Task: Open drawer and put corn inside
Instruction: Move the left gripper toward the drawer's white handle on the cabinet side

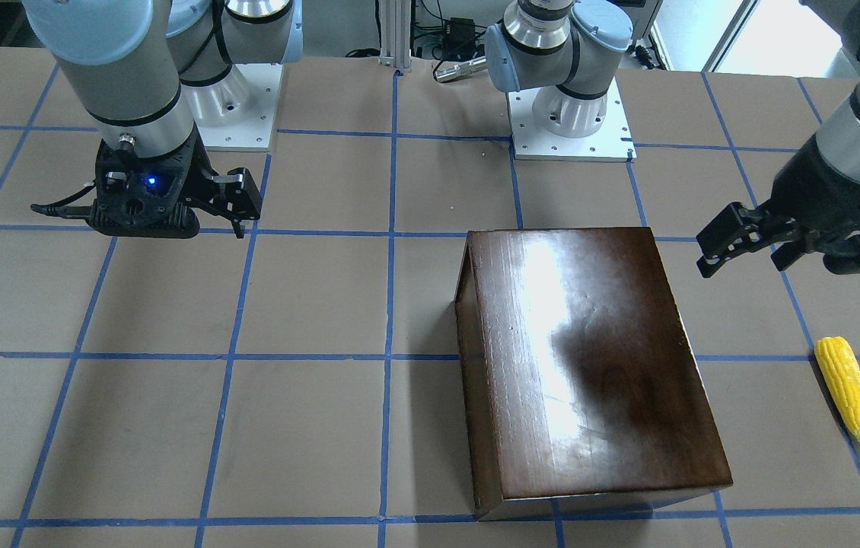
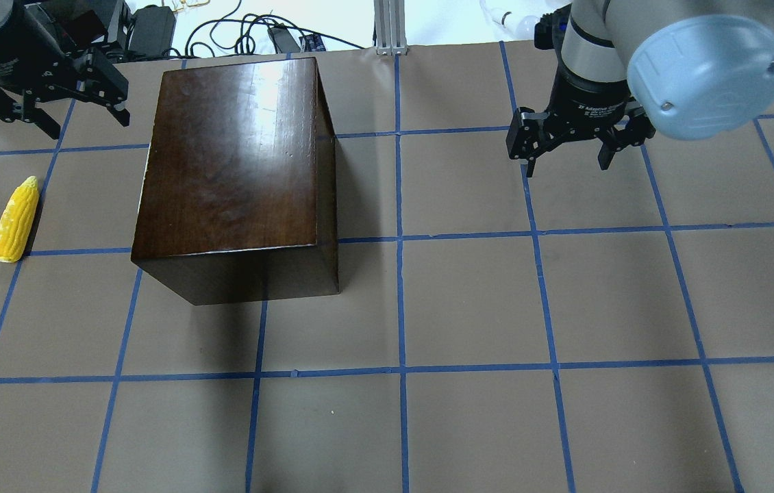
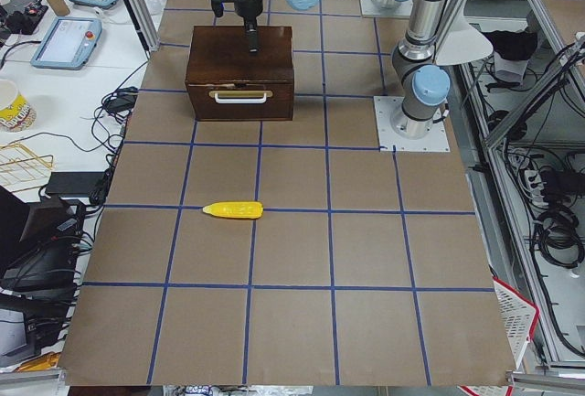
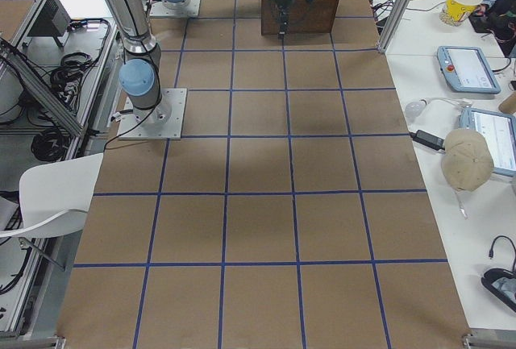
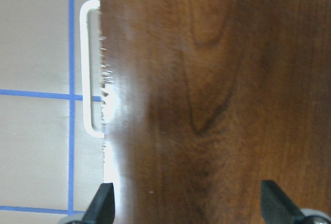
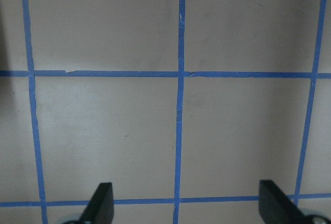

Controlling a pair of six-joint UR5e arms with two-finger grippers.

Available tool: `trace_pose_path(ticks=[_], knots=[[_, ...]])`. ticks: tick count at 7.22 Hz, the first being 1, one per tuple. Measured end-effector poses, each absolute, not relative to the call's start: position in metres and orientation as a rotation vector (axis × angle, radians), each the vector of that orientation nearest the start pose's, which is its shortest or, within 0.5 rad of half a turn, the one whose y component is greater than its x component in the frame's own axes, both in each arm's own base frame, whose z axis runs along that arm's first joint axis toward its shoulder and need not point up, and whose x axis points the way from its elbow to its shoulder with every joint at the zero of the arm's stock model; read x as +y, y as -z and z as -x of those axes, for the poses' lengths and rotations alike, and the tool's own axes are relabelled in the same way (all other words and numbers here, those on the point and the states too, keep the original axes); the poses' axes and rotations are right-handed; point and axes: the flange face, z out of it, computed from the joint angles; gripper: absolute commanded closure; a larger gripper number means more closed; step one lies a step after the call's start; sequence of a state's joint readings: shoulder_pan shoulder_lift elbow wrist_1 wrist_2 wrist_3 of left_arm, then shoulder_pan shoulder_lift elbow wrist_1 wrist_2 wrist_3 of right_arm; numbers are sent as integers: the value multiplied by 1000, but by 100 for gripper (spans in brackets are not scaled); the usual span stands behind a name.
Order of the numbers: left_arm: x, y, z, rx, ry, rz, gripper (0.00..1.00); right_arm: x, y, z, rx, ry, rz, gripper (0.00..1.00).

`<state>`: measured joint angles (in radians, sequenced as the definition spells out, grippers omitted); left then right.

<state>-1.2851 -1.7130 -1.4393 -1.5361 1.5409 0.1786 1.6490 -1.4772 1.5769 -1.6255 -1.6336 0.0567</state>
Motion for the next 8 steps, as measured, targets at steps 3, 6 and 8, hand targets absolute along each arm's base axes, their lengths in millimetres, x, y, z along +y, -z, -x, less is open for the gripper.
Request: trace_pose_path(ticks=[3,6,8], knots=[[-581,-461,-79,3200,53,8,0,-514,-443,-168,3207,-66,37,0],[-598,-424,-112,3241,63,-125,0,-513,-443,-168,3206,-67,37,0],[-609,-395,-117,3287,48,-154,0,-514,-443,-168,3207,-65,37,0]])
